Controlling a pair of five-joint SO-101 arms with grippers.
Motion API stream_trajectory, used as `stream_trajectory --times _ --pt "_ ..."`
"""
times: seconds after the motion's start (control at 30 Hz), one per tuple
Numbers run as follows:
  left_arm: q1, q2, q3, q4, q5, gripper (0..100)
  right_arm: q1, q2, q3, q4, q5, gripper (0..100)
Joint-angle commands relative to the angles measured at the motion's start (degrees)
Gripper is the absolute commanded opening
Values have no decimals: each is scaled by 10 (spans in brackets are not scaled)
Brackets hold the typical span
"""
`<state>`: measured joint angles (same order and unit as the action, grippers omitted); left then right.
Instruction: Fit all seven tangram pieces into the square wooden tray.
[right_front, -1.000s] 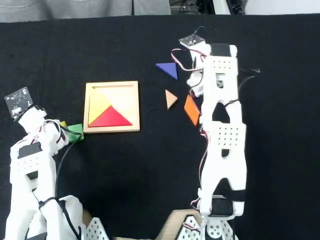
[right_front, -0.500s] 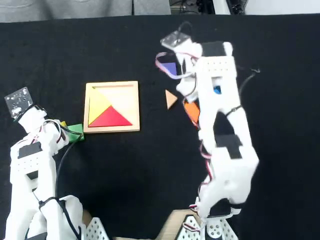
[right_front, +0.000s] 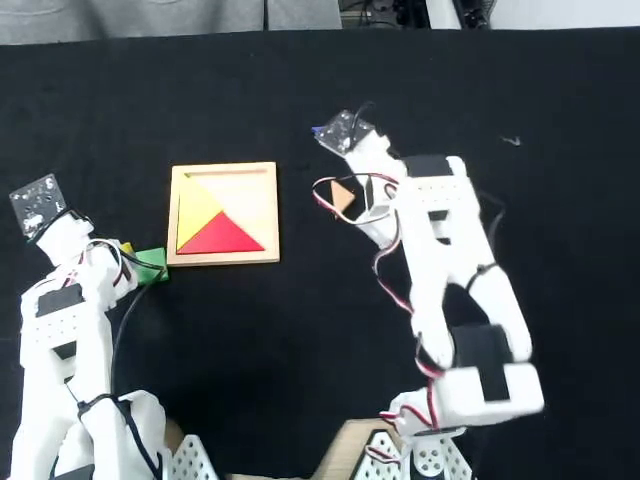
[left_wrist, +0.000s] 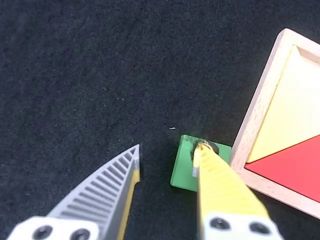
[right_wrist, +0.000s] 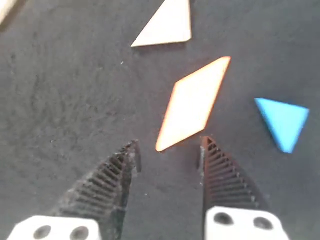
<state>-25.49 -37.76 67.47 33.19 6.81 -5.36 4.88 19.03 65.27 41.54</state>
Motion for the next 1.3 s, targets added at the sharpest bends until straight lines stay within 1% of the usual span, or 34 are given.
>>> stream_trajectory --times 0.0,0.13,0.57,0.7,0.93,1.2,1.27 --pt "7 -18 -2 -12 0 177 -16 42 -59 -11 -9 187" --pt "6 -18 -2 -12 0 177 -17 74 -81 -12 -9 185" --pt "7 -18 -3 -12 0 177 -15 87 -84 -40 -5 187" --pt "7 -18 -3 -12 0 177 -14 126 -100 -46 12 188" --pt "7 -18 -3 -12 0 177 -8 188 -145 -44 10 186" --pt "7 -18 -3 -12 0 177 11 193 -151 -47 14 188" --pt "7 -18 -3 -12 0 177 15 194 -151 -47 29 188"
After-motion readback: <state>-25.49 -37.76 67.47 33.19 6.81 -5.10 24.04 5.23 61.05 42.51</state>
